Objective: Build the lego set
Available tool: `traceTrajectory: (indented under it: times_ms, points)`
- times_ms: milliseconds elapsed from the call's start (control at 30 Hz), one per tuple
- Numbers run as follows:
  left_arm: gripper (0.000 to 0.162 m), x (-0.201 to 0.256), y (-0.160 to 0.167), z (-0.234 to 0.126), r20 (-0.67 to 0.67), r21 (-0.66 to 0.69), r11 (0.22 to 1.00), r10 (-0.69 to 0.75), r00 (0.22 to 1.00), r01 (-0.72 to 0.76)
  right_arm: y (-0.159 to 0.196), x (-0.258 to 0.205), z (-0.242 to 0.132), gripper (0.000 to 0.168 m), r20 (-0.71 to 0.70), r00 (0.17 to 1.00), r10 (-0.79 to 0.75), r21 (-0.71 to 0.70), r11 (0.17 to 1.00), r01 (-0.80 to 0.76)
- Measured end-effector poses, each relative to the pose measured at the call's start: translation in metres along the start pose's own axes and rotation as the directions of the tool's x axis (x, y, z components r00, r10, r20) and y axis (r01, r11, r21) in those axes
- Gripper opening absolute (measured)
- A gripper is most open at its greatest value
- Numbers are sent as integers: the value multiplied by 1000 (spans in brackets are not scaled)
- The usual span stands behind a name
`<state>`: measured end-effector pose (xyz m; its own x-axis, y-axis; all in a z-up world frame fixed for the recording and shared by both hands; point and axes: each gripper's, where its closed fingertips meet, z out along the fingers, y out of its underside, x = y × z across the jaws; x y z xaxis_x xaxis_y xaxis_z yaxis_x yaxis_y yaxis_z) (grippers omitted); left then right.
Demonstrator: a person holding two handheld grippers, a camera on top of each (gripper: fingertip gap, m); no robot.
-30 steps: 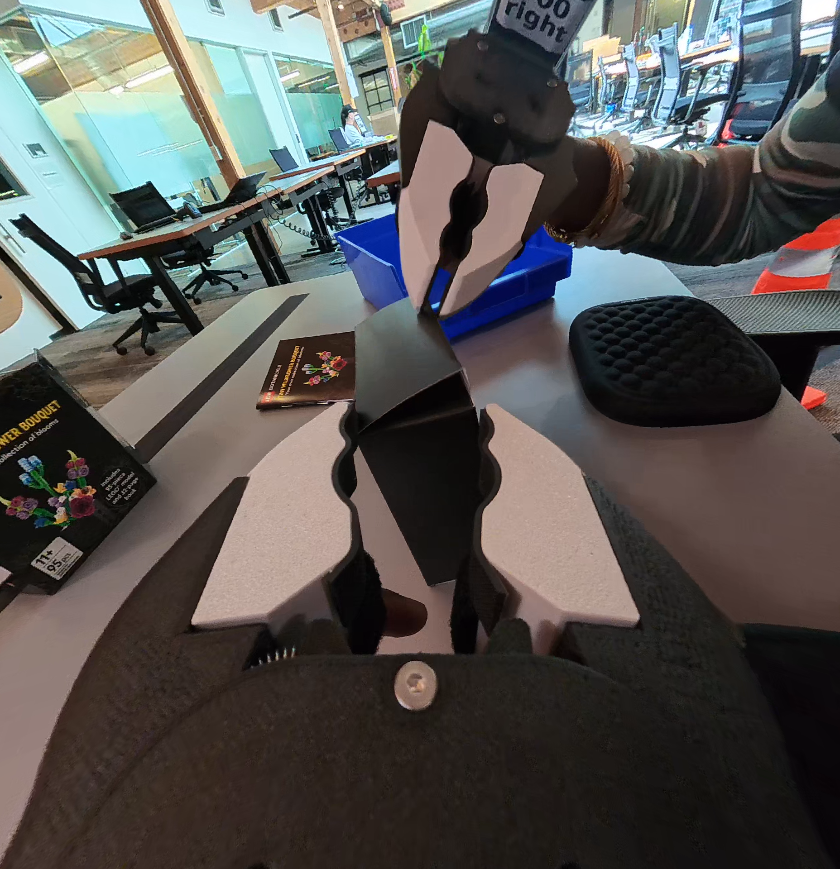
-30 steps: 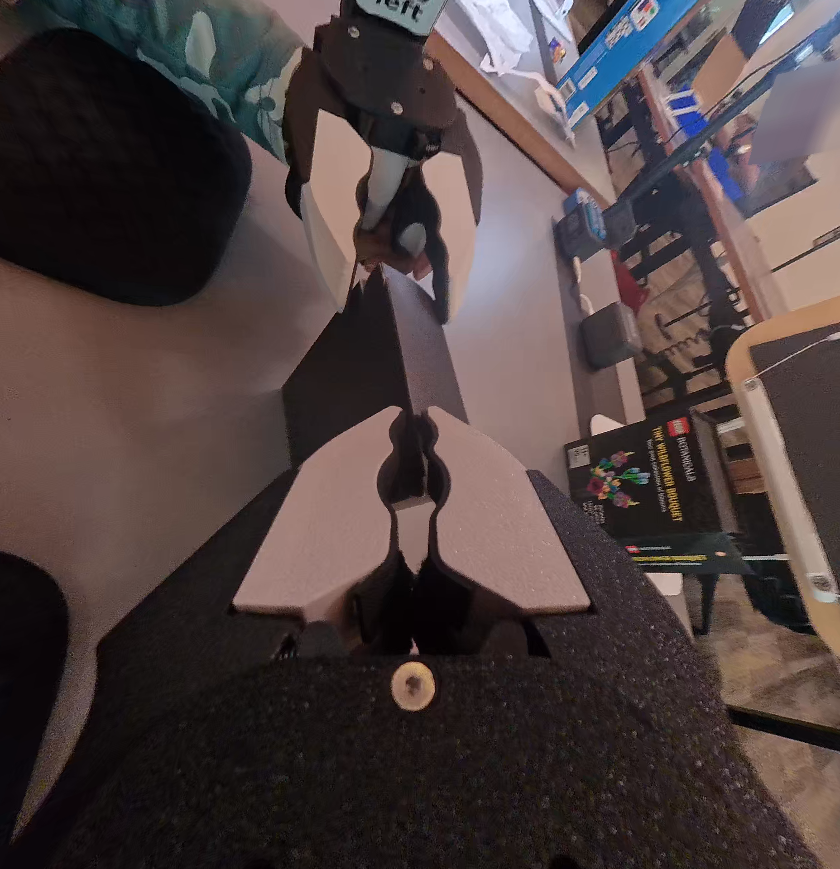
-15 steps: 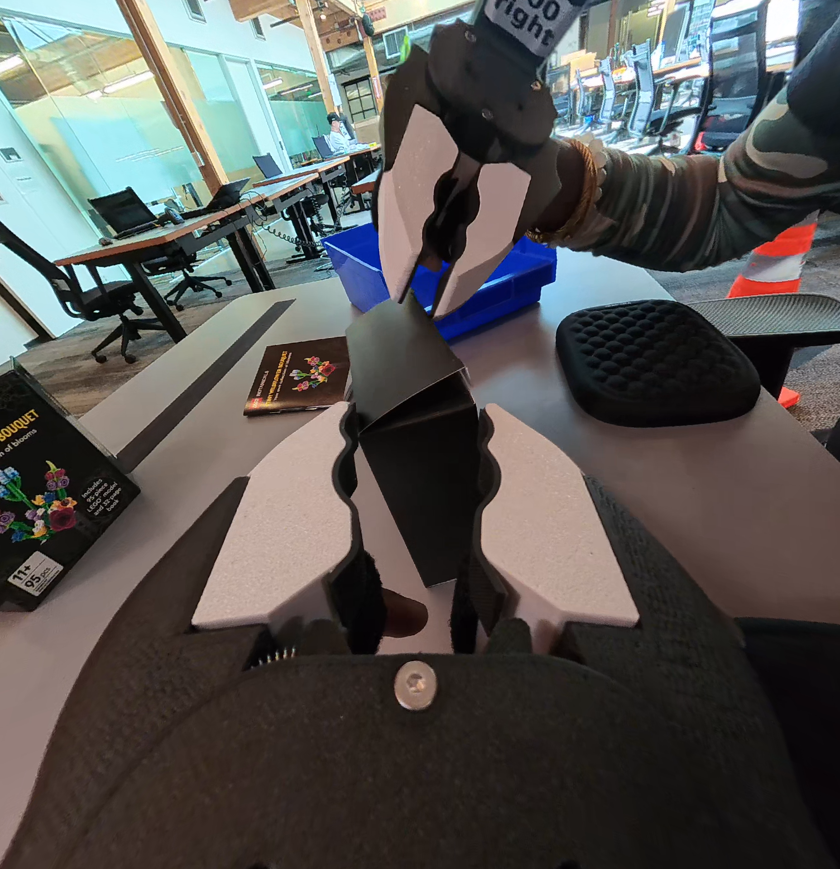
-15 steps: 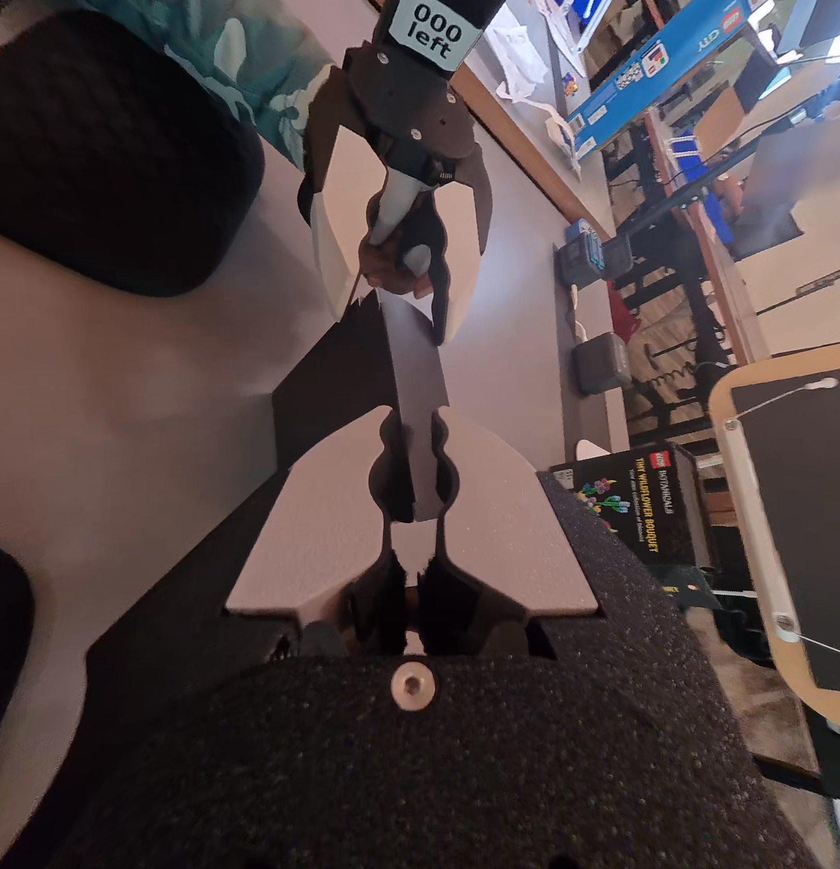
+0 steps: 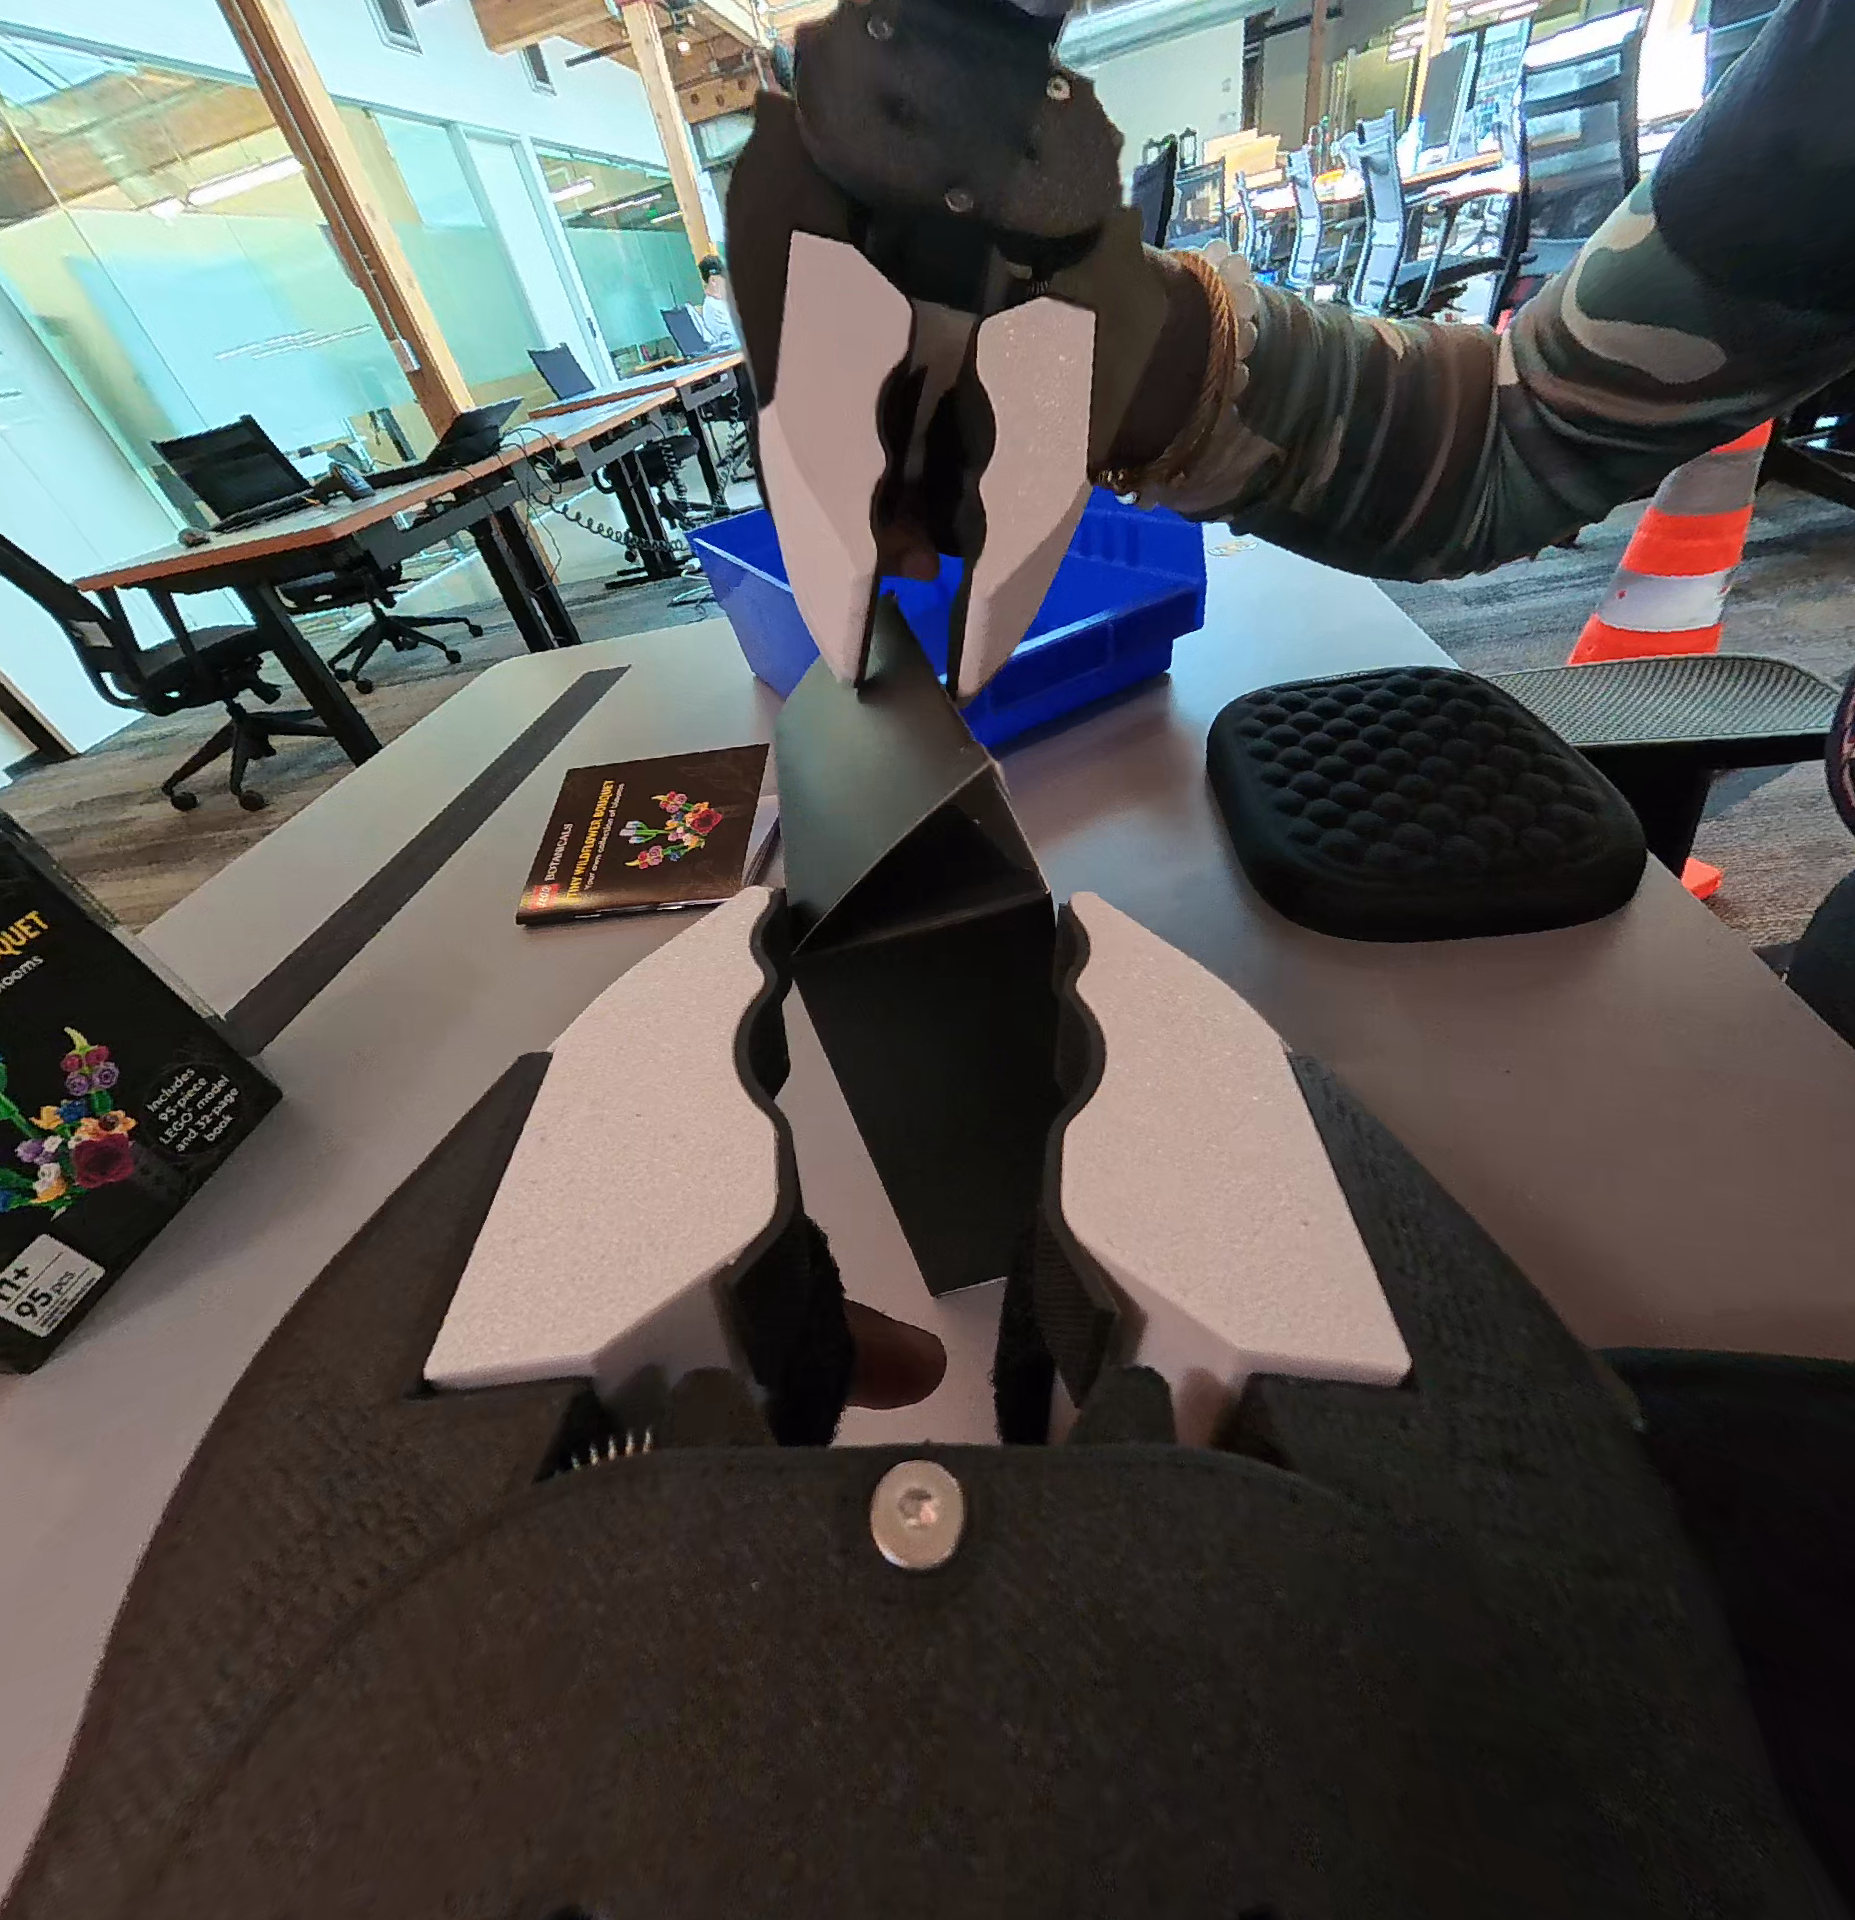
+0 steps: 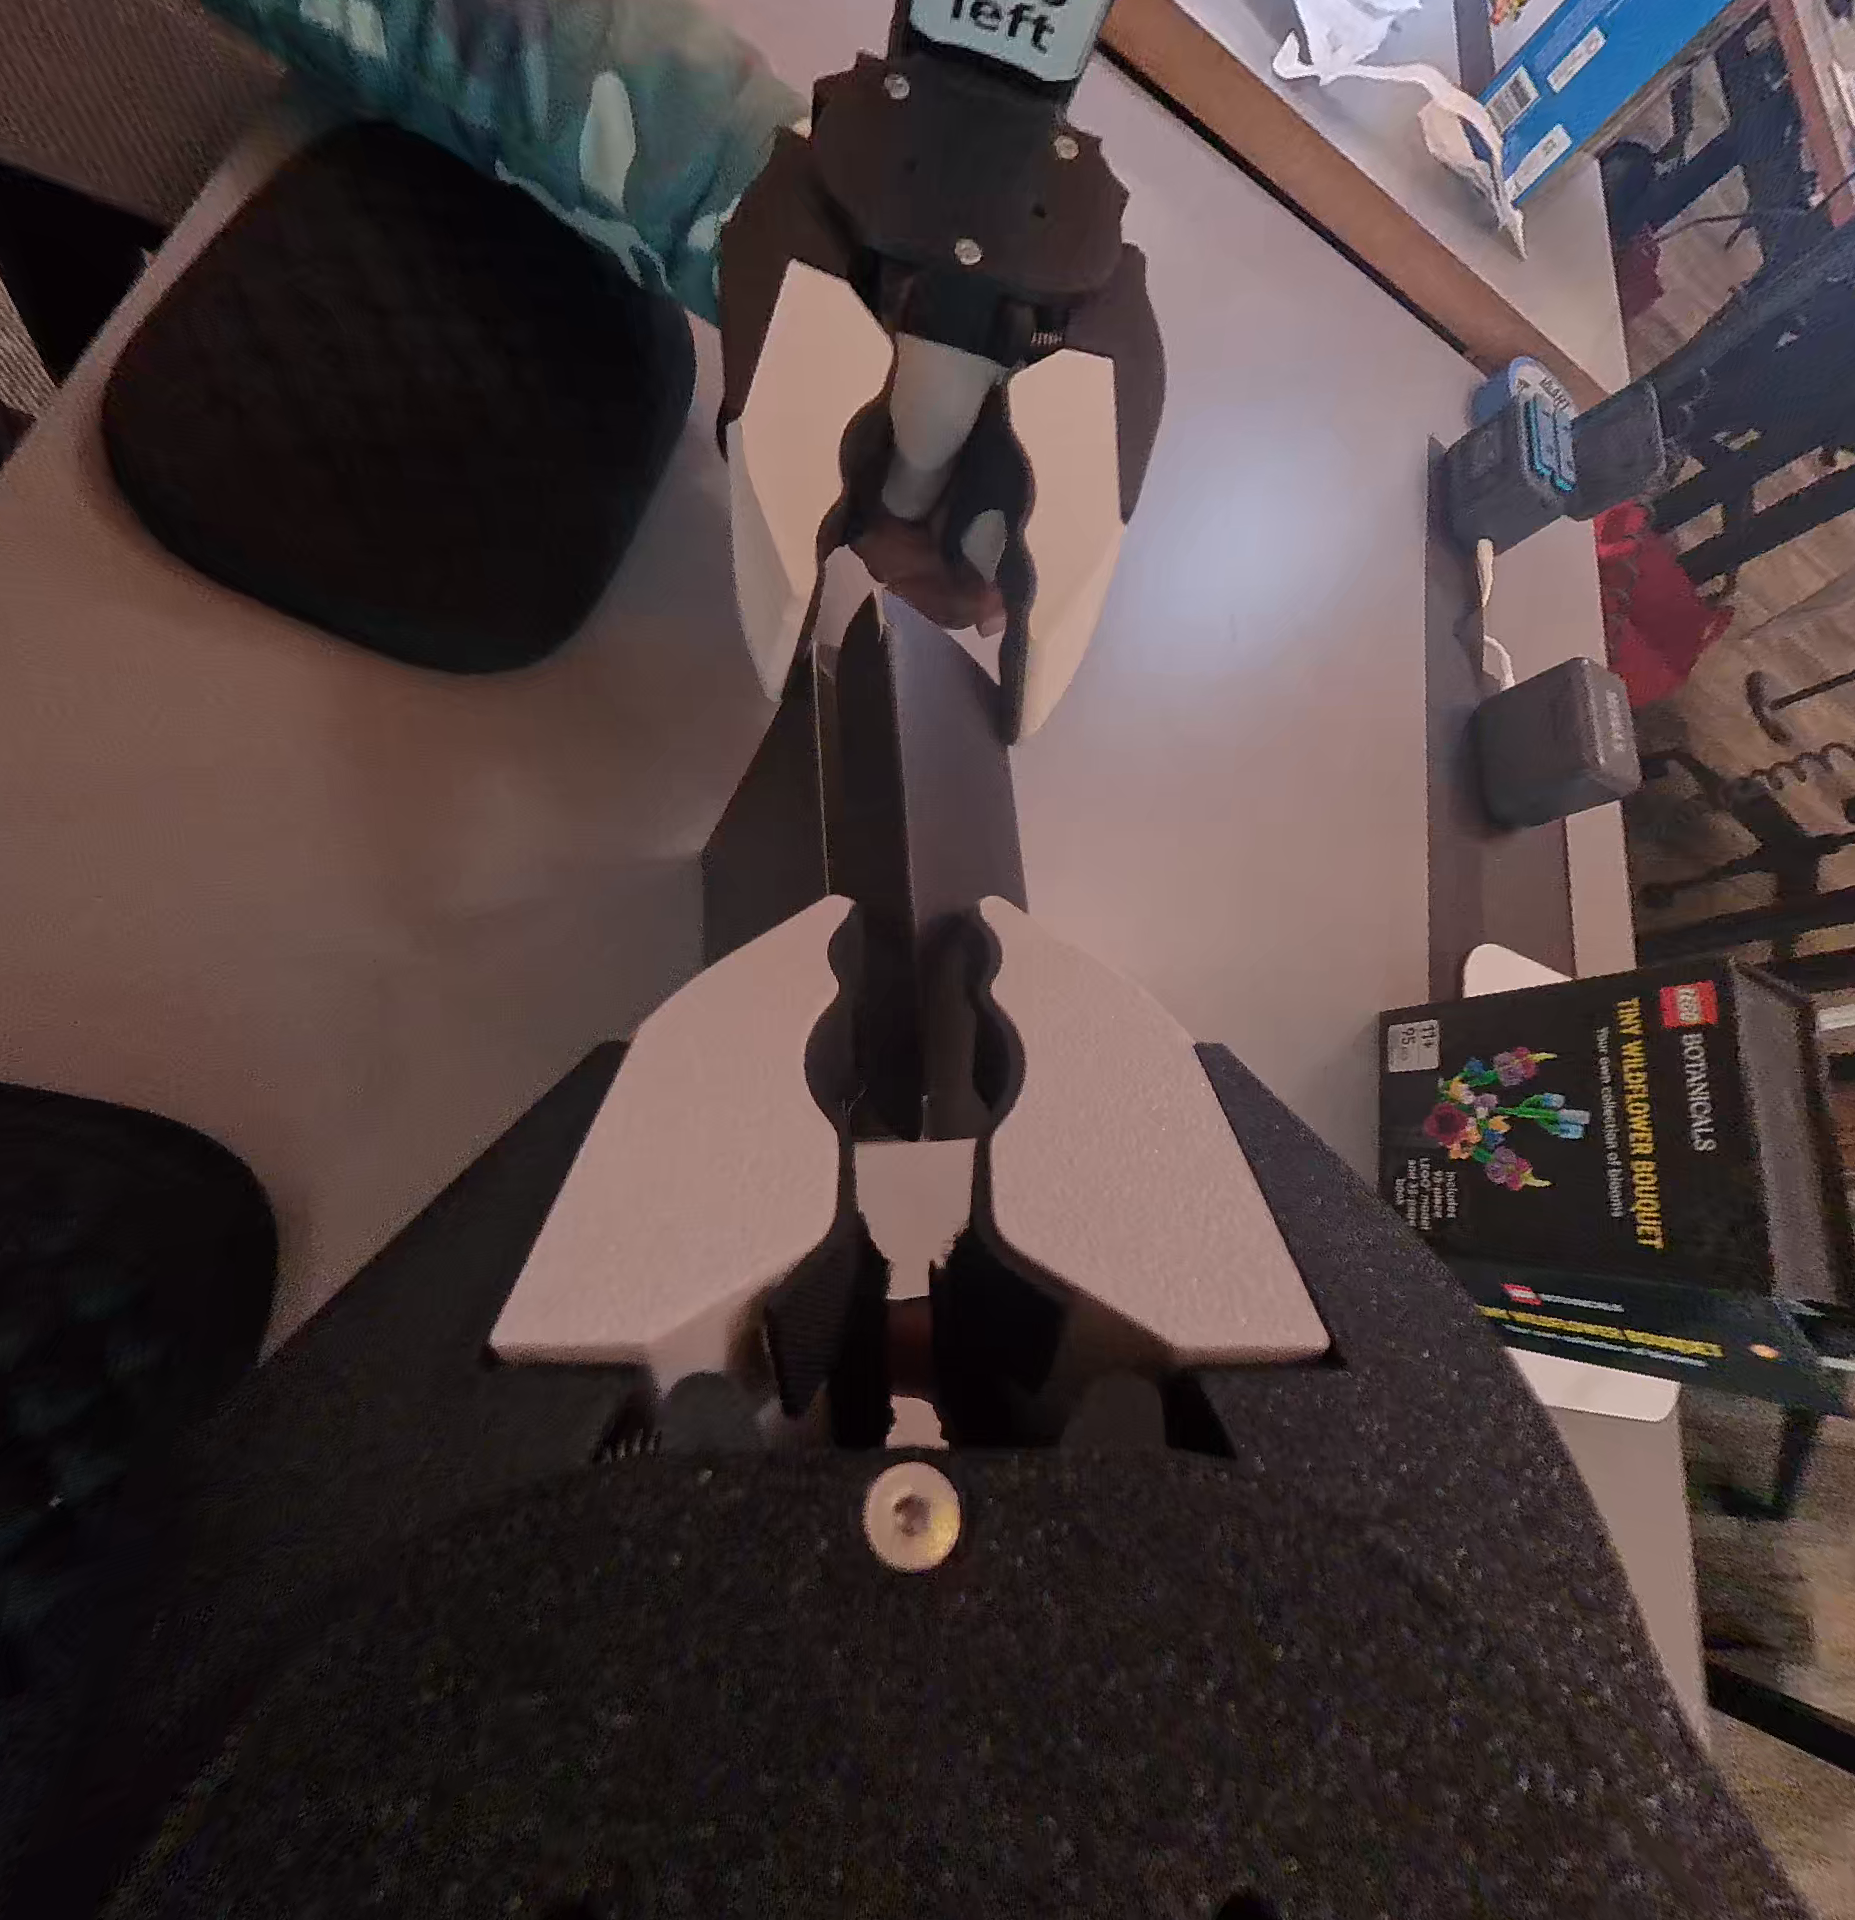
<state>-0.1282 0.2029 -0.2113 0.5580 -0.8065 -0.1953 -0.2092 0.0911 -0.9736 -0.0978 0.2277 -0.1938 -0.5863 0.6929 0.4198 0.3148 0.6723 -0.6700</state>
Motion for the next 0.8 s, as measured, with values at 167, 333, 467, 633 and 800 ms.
traceTrajectory:
  times_ms: [167,333,467,633,800]
  points:
    - [48,0,0,0,-9,9,1000,-6,1000,6,3,-3,2,17,-24,999,-29,1,1000,29]
    - [48,1,0,-1,-13,7,1000,-3,1000,3,4,-6,2,16,6,1000,-10,7,1000,10]
    - [48,4,-2,-2,-6,-27,999,20,1000,-20,4,-7,2,15,32,999,22,2,1000,-22]
    - [40,12,-35,-9,26,28,989,146,989,-147,4,-8,4,16,54,997,58,0,998,-58]
    - [21,21,-5,3,-55,-203,963,172,984,-180,5,-11,4,16,74,995,73,-2,997,-73]
